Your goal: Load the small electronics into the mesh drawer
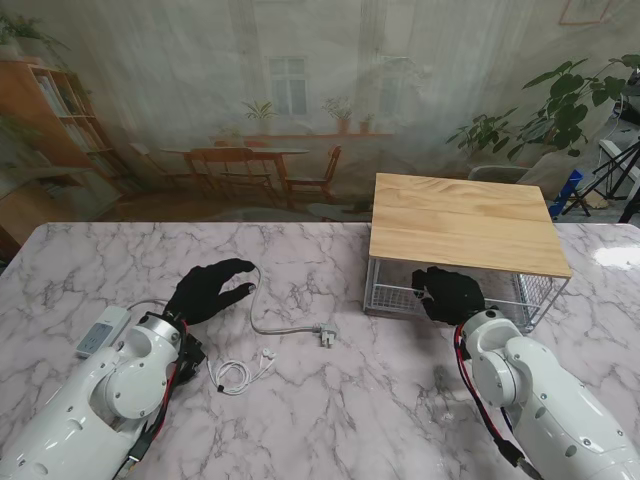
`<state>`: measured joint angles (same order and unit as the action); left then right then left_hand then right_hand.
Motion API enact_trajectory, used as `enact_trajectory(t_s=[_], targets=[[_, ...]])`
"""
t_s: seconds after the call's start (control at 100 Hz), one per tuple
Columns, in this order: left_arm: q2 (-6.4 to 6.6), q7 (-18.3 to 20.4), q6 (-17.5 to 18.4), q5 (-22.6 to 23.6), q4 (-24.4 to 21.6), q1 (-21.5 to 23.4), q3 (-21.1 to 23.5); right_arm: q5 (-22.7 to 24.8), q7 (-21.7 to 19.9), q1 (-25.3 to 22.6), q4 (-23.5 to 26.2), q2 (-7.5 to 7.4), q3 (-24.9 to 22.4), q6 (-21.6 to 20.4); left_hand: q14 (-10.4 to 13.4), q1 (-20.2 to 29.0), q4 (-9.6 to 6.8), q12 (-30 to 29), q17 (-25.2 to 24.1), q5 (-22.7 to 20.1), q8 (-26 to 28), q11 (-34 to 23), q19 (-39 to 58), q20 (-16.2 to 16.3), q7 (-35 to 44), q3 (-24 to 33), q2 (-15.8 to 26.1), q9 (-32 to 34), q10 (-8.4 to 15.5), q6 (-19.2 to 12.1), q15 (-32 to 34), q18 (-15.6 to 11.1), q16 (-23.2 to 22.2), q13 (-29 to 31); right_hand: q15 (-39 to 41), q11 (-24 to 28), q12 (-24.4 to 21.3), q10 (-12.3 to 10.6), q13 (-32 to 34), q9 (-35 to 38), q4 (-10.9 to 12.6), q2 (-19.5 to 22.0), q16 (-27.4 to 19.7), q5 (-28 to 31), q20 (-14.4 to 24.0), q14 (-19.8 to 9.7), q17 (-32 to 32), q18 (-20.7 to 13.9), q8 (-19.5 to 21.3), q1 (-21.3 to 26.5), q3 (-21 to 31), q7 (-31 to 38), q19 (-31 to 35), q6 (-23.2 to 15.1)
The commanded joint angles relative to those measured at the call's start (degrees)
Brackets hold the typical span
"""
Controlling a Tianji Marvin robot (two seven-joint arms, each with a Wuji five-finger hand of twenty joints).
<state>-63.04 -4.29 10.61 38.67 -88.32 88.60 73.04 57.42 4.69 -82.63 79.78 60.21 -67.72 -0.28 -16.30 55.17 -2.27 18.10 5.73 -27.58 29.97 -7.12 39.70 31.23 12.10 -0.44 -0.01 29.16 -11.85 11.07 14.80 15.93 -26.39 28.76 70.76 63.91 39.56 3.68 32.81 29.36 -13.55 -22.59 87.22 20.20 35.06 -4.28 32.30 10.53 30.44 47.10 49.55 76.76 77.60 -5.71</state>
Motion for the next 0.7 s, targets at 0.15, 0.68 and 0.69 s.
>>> enact_trajectory(t_s=[0.15, 0.68, 0.69], targets=[[0.01, 1.0, -0.3, 0.0, 0.2, -0.1, -0.3, 1.5, -0.3, -3.3, 2.3, 0.16, -1.0, -1.8, 0.7, -0.8, 1.21, 0.5, -1.0, -0.2, -0.4, 0.1, -1.3, 0.7, -0.8, -0.7, 2.2, -0.3, 0.7, 0.0, -0.3, 0.1, -0.5, -1.6, 14.1, 4.7, 1.4, 0.0, 3.9, 3.8, 0.1, -1.5, 2.7, 3.4, 4.2, -8.6, 6.7, -2.4, 3.4, 6.5, 10.5, 3.5, 11.6, -3.8], [0.01, 1.1, -0.8, 0.1, 0.2, -0.2, -0.6, 4.0, 0.0, -11.6, 10.2, -0.03, -5.0, -6.1, 0.7, -0.8, 1.2, 0.5, -1.0, -0.2, -0.4, 0.1, -1.2, 0.7, -0.8, -0.7, 2.2, -0.3, 0.7, 0.0, -0.3, 0.1, -0.5, -1.6, 14.4, 4.8, 1.9, -0.6, 5.3, 5.9, -0.7, -4.2, 2.7, 6.0, 4.3, -7.8, 7.8, -1.6, 5.5, 6.8, 14.7, 4.4, 11.6, -4.9], [0.01, 1.1, -0.8, 0.1, 0.1, -0.2, -0.6, 4.0, 0.0, -11.7, 10.4, -0.03, -5.1, -6.1, 0.7, -0.8, 1.2, 0.5, -1.0, -0.1, -0.4, 0.1, -1.2, 0.7, -0.8, -0.6, 2.2, -0.3, 0.7, -0.1, -0.3, 0.1, -0.5, -1.6, 14.3, 4.8, 1.9, -0.6, 5.3, 5.9, -0.7, -4.3, 2.7, 6.0, 4.3, -7.8, 7.8, -1.5, 5.5, 6.8, 14.8, 4.4, 11.6, -4.8]])
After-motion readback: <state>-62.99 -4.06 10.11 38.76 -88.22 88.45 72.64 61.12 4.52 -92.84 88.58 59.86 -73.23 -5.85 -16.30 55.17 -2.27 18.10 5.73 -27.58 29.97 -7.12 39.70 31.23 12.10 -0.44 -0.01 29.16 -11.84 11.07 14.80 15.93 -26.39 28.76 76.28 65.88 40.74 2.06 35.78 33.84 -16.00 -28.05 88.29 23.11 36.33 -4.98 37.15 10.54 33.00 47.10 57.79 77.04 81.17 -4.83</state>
